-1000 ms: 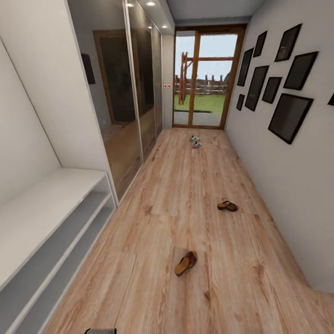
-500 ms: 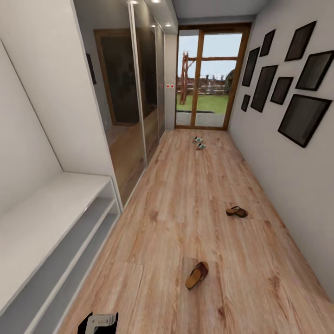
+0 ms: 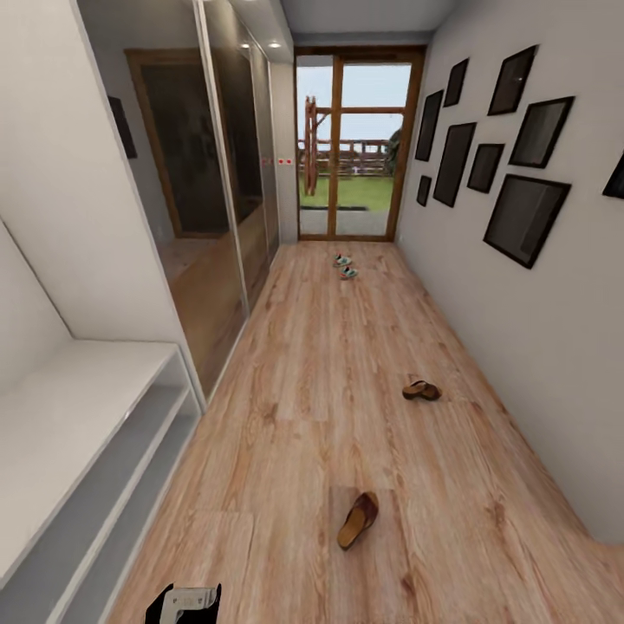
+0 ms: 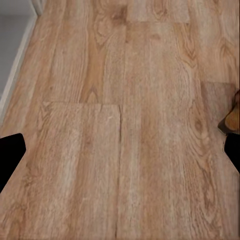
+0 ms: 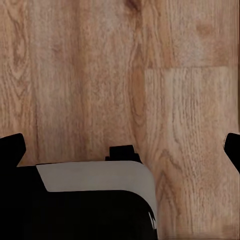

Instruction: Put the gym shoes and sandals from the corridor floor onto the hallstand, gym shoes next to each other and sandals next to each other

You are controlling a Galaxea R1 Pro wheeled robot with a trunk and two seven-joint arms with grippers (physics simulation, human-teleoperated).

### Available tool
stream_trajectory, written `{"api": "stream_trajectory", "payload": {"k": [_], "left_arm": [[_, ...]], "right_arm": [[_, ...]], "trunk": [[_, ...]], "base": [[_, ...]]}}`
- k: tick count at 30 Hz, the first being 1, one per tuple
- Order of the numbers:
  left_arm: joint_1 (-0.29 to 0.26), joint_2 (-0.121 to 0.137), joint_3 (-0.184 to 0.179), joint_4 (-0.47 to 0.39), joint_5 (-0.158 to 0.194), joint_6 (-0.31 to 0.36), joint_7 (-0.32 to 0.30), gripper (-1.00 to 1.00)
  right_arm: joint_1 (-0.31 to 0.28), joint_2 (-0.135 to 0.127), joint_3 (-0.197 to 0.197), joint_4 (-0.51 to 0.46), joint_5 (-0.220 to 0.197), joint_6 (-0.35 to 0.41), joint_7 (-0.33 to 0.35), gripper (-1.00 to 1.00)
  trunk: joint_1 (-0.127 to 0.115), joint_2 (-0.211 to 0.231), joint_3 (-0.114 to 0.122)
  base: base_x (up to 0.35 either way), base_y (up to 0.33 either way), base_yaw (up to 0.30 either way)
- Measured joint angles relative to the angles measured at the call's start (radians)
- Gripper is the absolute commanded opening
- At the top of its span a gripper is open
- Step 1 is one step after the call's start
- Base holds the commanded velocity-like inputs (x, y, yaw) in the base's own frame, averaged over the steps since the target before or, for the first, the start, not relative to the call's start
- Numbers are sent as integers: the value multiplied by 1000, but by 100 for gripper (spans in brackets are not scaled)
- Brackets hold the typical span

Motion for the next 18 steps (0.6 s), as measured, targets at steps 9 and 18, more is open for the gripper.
{"api": "stream_trajectory", "payload": {"k": [9, 18], "left_arm": [[0, 0, 0, 0, 0, 0, 0, 100], [0, 0, 0, -1, 1, 0, 0, 100]], "right_arm": [[0, 0, 0, 0, 0, 0, 0, 100], [0, 0, 0, 0, 0, 0, 0, 100]], "trunk": [[0, 0, 0], [0, 0, 0]], "base": [[27, 22, -224], [234, 210, -34]]}}
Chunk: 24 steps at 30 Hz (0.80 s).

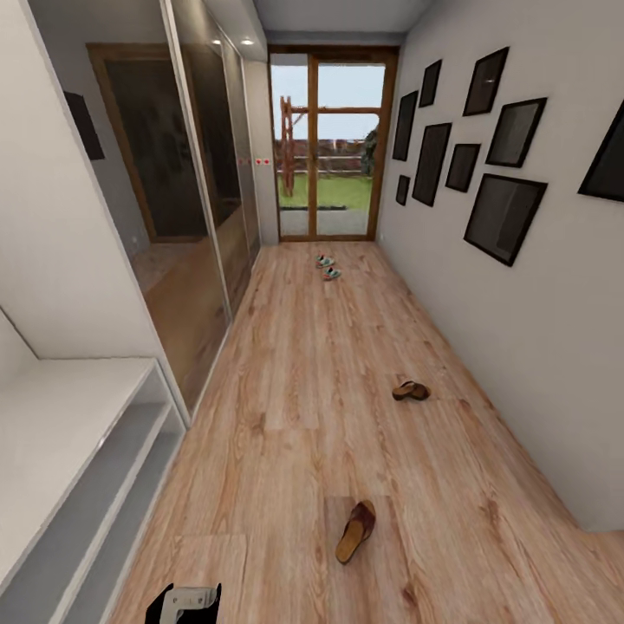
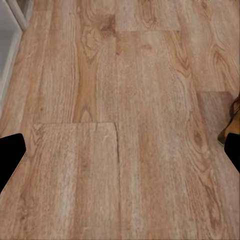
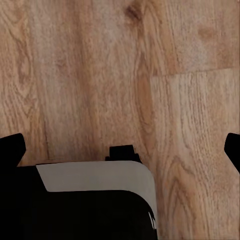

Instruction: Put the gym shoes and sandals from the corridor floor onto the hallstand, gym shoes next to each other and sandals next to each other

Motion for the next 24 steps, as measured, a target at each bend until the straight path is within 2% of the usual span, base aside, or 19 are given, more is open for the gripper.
{"api": "stream_trajectory", "payload": {"k": [7, 24], "left_arm": [[0, 0, 0, 0, 0, 0, 0, 100], [0, 0, 0, 0, 0, 0, 0, 100]], "right_arm": [[0, 0, 0, 0, 0, 0, 0, 100], [0, 0, 0, 0, 0, 0, 0, 100]], "trunk": [[0, 0, 0], [0, 0, 0]], "base": [[241, 219, -226], [241, 236, -296]]}}
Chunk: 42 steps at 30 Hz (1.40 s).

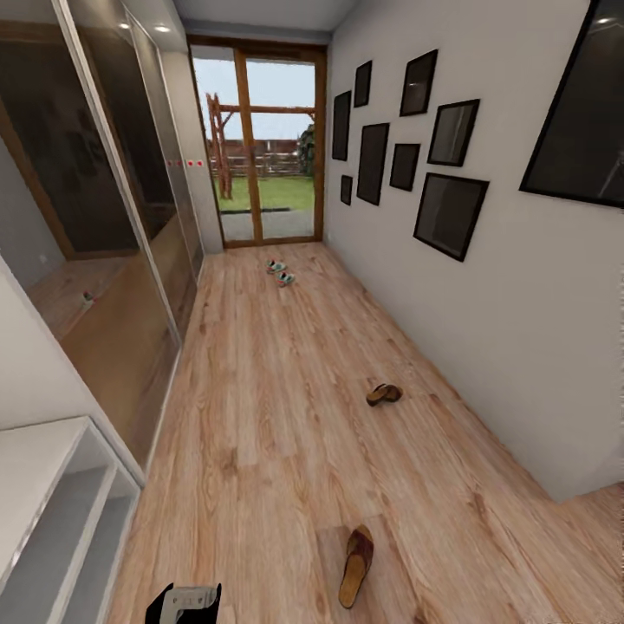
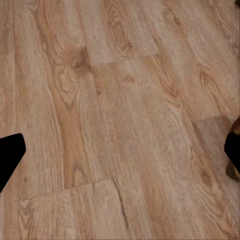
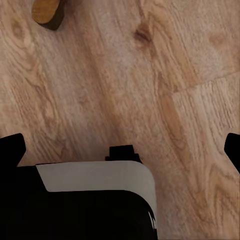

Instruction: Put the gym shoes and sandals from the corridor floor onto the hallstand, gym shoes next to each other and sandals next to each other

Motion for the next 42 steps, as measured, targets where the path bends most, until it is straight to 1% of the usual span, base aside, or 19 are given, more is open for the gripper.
{"api": "stream_trajectory", "payload": {"k": [5, 11, 14, 30, 42], "left_arm": [[0, 0, 0, 0, -1, 0, 0, 100], [0, 0, 0, 0, -1, 0, 0, 100], [0, 0, 0, 0, -1, 0, 0, 100], [0, 0, 0, 0, -1, 0, 0, 100], [0, 0, 0, 0, 0, -1, 0, 100]], "right_arm": [[0, 0, 0, 0, 0, 0, 0, 100], [0, 0, 0, 0, 0, 0, 0, 100], [0, 0, 0, 0, 0, 0, 0, 100], [0, 1, 0, 0, 0, 0, 0, 100], [0, 0, 0, 0, 0, 0, 0, 100]], "trunk": [[0, 0, 0], [0, 0, 0], [0, 0, 0], [0, 0, 0], [0, 0, 0]], "base": [[220, 205, -300], [47, 39, -287], [44, 24, -135], [207, 174, -12], [50, 31, 0]]}}
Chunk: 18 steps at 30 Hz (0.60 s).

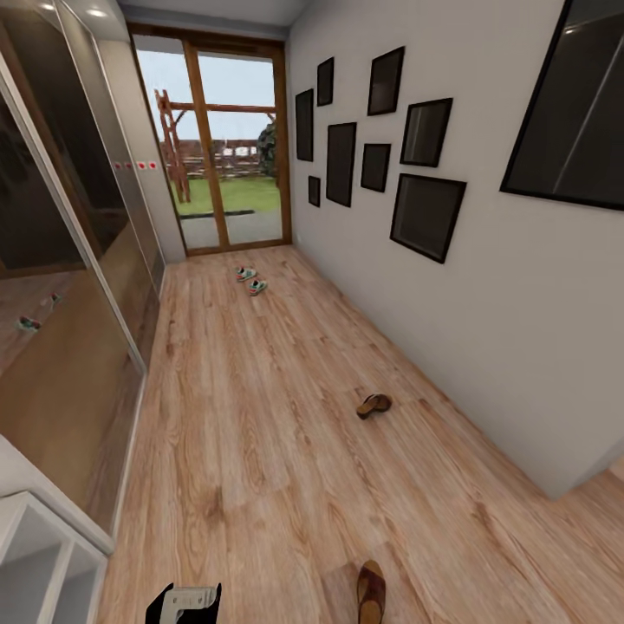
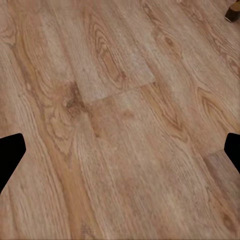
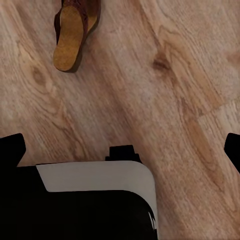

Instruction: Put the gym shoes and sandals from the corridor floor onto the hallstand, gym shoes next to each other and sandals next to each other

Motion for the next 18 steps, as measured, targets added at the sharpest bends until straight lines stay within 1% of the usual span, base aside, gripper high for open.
{"api": "stream_trajectory", "payload": {"k": [5, 8, 11, 16, 18], "left_arm": [[0, 0, 0, 0, 0, 0, 0, 100], [0, 0, 0, 0, 0, 0, 0, 100], [0, 0, 0, 0, 0, 0, 0, 100], [0, 0, 0, 0, 0, 0, 0, 100], [0, 0, 0, 0, 0, 0, 0, 100]], "right_arm": [[0, 0, 0, 0, 0, 0, 0, 100], [0, 0, 0, 0, 0, 0, 0, 100], [0, 0, 0, 0, 0, 0, 0, 100], [0, 0, 0, 0, 0, 0, 0, 100], [0, 0, 0, 0, 0, 0, 0, 100]], "trunk": [[0, 0, 0], [0, 0, 0], [0, 0, 0], [0, 0, 0], [0, 0, 0]], "base": [[165, 140, 0], [64, 50, -57], [18, 14, -196], [5, 4, -258], [1, 1, -159]]}}
